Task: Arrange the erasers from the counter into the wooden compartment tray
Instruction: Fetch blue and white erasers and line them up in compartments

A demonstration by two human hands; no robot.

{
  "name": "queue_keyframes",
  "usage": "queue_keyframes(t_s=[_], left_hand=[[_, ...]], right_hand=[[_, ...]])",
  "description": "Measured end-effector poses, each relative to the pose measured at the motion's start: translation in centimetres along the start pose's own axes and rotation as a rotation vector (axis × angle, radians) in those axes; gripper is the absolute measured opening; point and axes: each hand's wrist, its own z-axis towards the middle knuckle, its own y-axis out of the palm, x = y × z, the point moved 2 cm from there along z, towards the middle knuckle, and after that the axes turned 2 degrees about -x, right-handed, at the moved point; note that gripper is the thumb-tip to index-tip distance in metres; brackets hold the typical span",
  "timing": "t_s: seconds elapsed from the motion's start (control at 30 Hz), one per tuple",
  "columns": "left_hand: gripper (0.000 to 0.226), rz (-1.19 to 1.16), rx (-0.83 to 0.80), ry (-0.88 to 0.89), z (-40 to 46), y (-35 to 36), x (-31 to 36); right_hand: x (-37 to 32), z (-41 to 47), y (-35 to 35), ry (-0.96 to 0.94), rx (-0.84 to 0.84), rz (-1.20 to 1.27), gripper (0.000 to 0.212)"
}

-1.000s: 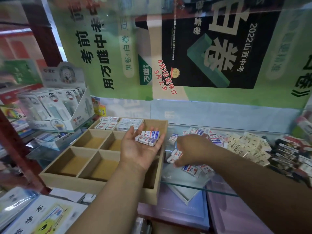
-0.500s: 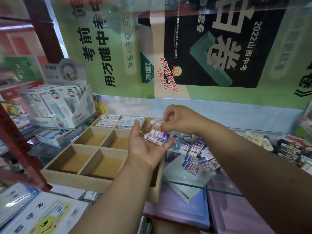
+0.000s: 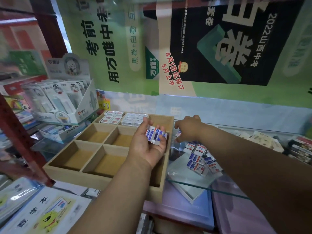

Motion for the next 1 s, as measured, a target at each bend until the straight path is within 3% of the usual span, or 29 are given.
queue_keyframes(t_s=[0.1, 0.23, 0.33, 0.4, 0.5, 0.6, 0.67, 0.73, 0.83, 1.0], left_hand=[[0.025, 0.017, -0.015, 0.005, 0.2, -0.2, 0.0], [0.026, 0.061, -0.048, -0.023, 0.4, -0.4, 0.1], [0.033, 0.126, -0.071, -0.101, 0.4, 0.1, 0.0], [0.036, 0.152, -0.145, -0.148, 0.3, 0.7, -0.1], [0.023, 0.145, -0.248, -0.17, 0.4, 1.3, -0.2], [0.019, 0.113, -0.249, -0.176, 0.7, 1.1, -0.1], [0.021, 0.098, -0.216, -0.166, 1.0, 0.7, -0.1], [0.021, 0.101, -0.182, -0.158, 1.1, 0.3, -0.3], [0.022, 0.098, -0.161, -0.16, 1.3, -0.1, -0.5], [0.024, 0.059, -0.127, -0.153, 1.5, -0.3, -0.4]], right_hand=[[-0.4, 0.2, 0.1, 0.008, 0.026, 0.072, 0.053], [0.6, -0.9, -4.0, 0.038, 0.086, 0.505, 0.044], [-0.2, -2.5, -7.8, -0.148, 0.099, 1.015, 0.032], [-1.6, -3.5, -9.1, -0.29, 0.001, 1.093, 0.031], [-2.6, -4.2, -9.4, -0.401, -0.159, 1.021, 0.028], [0.4, -2.9, -9.3, -0.216, 0.027, 1.005, 0.021], [3.3, -1.8, -7.9, 0.007, 0.098, 0.677, 0.04], [5.0, -1.3, -5.4, 0.116, -0.07, 0.333, 0.061], [5.0, -1.1, -2.5, 0.093, -0.29, 0.163, 0.076], [3.8, -0.7, -0.8, -0.023, -0.258, 0.082, 0.054]])
